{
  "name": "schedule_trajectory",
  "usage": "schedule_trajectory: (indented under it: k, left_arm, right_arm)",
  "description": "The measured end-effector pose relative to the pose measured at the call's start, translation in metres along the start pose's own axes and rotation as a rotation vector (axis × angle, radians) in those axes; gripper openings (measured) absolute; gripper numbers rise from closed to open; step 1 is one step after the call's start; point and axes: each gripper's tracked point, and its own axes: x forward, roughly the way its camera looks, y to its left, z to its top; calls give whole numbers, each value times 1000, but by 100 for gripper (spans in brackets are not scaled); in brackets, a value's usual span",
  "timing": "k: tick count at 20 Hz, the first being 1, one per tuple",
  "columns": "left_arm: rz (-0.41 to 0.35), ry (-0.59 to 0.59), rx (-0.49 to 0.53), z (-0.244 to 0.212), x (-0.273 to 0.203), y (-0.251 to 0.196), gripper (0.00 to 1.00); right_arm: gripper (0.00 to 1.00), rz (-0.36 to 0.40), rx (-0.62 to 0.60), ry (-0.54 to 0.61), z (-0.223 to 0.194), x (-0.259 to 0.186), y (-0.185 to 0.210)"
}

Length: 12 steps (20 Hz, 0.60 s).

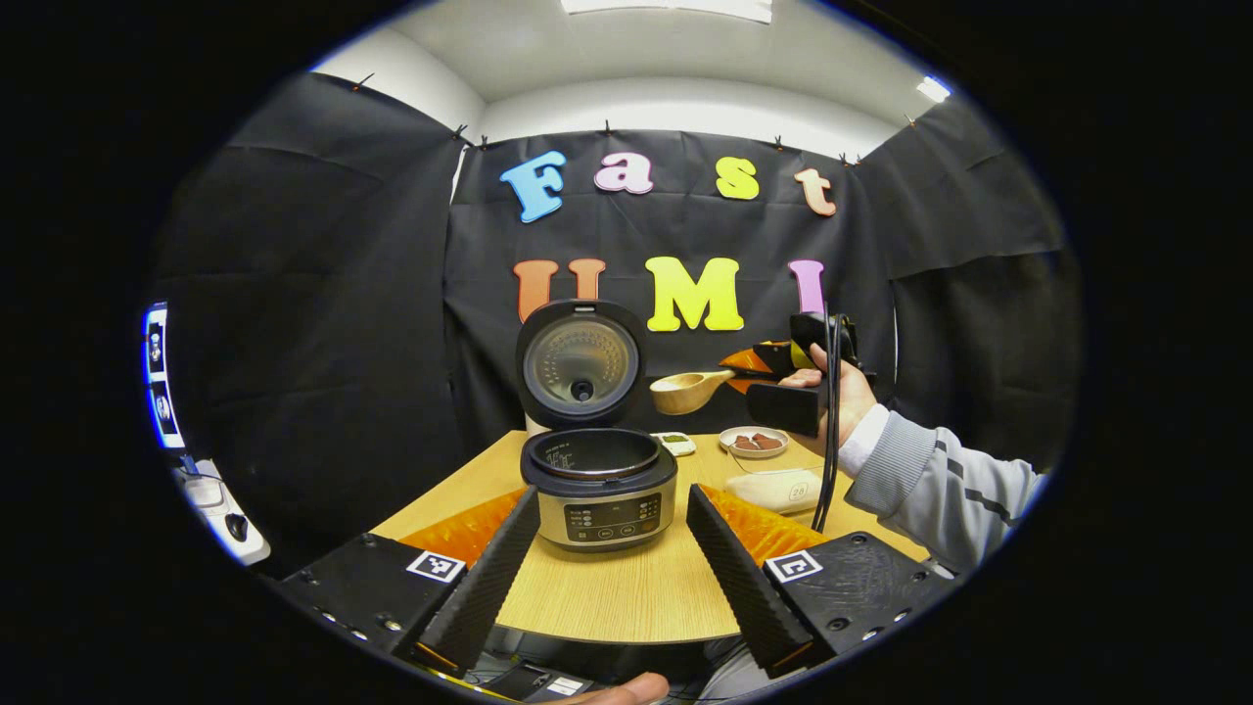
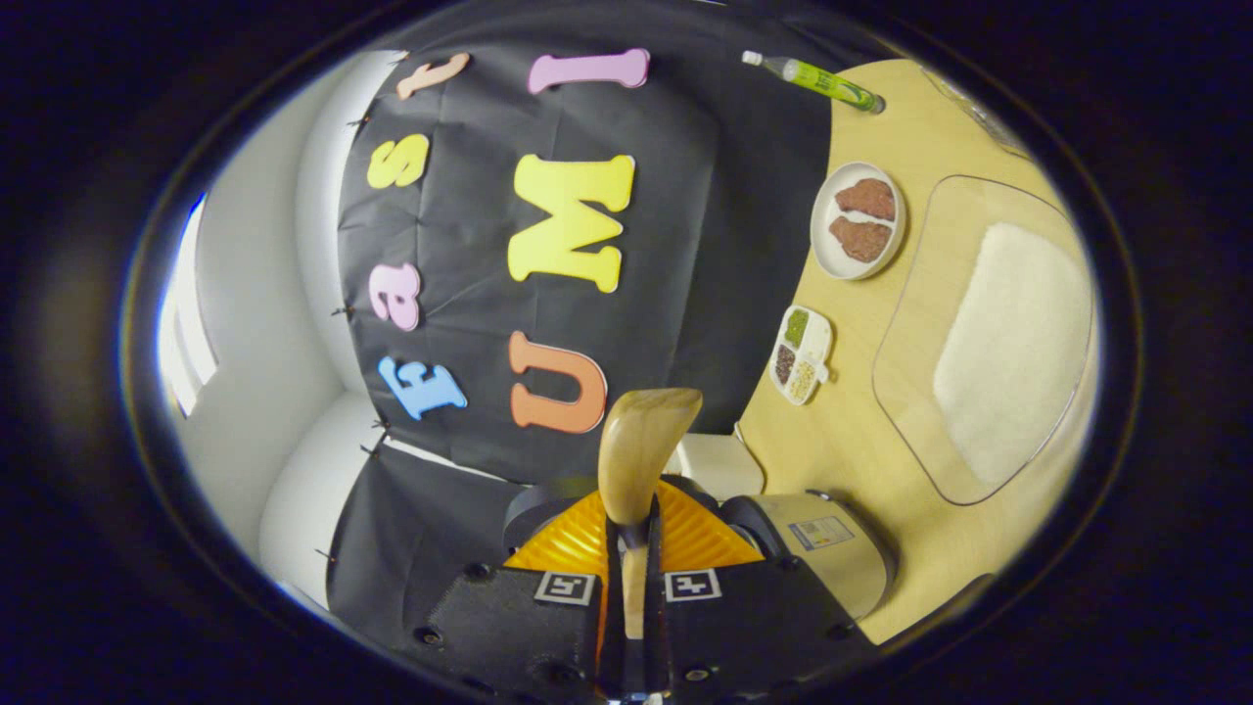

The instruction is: Close the left gripper, press the button to open the rice cooker; take a wooden spoon from the chopstick holder with the right hand, scoop a spoonful of rice and pour it into the rice cooker, then put the wooden spoon back into the chopstick holder.

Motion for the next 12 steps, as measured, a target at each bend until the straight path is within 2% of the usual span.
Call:
schedule_trajectory:
  k: [6,12]
  left_arm:
    - [13,9,-37,-6,3,12,96]
    - [20,17,-47,-16,4,19,96]
  right_arm:
    - [12,-91,-226,16,-31,31,10]
    - [13,-100,-367,37,-59,43,13]
